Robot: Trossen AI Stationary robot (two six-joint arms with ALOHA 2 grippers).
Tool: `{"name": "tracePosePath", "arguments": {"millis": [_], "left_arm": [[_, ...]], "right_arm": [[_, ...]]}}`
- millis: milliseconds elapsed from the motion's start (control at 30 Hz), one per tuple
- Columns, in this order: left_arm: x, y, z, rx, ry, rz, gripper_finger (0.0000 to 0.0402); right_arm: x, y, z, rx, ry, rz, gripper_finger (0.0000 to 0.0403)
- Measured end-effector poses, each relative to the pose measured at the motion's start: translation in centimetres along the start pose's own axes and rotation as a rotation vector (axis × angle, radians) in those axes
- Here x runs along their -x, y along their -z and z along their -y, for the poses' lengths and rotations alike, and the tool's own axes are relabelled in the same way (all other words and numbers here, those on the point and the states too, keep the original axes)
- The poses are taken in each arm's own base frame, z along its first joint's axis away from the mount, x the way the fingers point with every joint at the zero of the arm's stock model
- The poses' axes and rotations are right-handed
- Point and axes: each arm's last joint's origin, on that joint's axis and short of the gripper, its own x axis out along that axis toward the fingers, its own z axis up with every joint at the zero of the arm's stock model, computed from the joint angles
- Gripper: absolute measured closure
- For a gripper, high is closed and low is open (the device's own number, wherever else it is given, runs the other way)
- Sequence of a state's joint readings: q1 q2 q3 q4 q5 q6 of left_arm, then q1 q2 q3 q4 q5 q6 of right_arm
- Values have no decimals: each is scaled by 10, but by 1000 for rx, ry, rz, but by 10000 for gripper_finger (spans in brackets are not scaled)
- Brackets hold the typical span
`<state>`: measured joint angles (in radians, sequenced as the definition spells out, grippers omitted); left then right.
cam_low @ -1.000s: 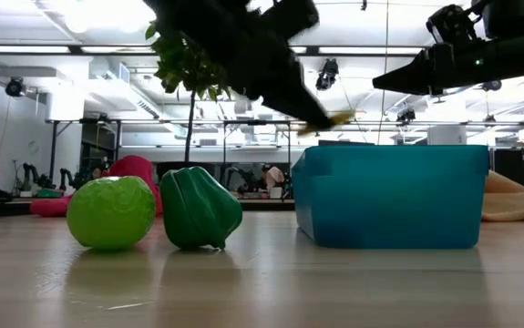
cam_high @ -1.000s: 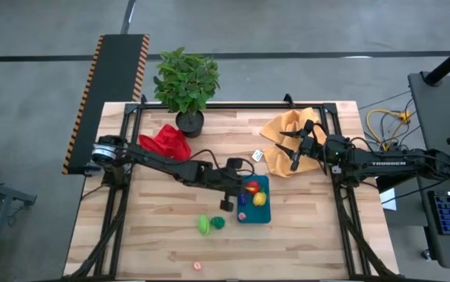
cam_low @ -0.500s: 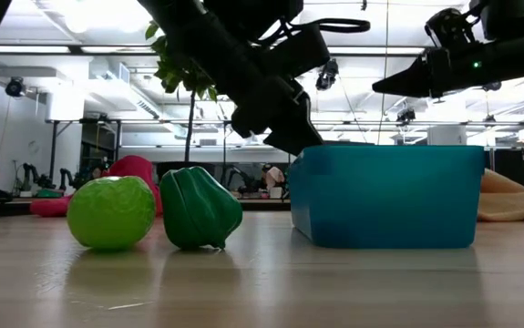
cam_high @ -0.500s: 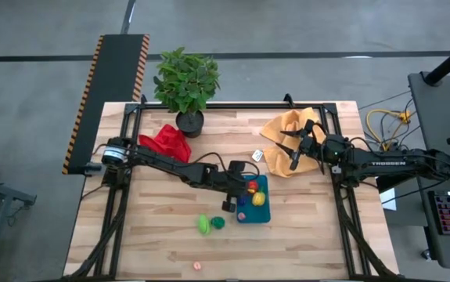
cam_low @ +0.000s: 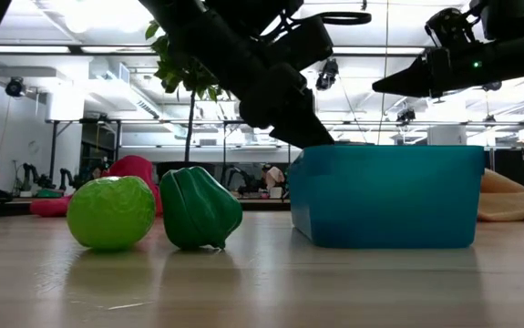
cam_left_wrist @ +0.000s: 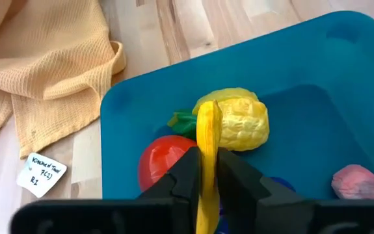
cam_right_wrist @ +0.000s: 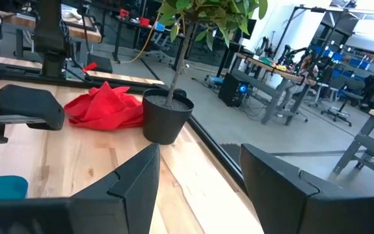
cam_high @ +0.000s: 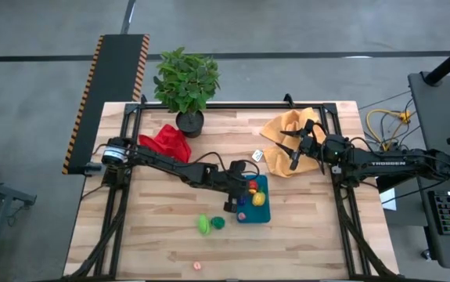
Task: Pick and placing Produce into tupperware
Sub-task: Put the yellow corn into the blue bin, then put the green bell pepper into the blue bin
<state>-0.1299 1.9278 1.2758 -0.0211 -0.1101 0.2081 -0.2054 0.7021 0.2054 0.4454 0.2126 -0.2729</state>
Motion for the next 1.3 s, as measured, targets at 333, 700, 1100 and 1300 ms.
{"name": "tracePosePath", "arguments": {"millis": [333,700,1100,1300], "left_arm": [[3,-2,0,-14,1,5,257],[77,-23,9,-70,60,-49,171],[167,-40,51,-53,190,3,146],[161,-32,80,-41,247,-52,146]], "right_arm": [[0,0,0,0,-1,0,197],[0,0,0,-2,-1,1,197],[0,0,1,-3,3,1,197],[0,0,1,-4,3,0,197]]}}
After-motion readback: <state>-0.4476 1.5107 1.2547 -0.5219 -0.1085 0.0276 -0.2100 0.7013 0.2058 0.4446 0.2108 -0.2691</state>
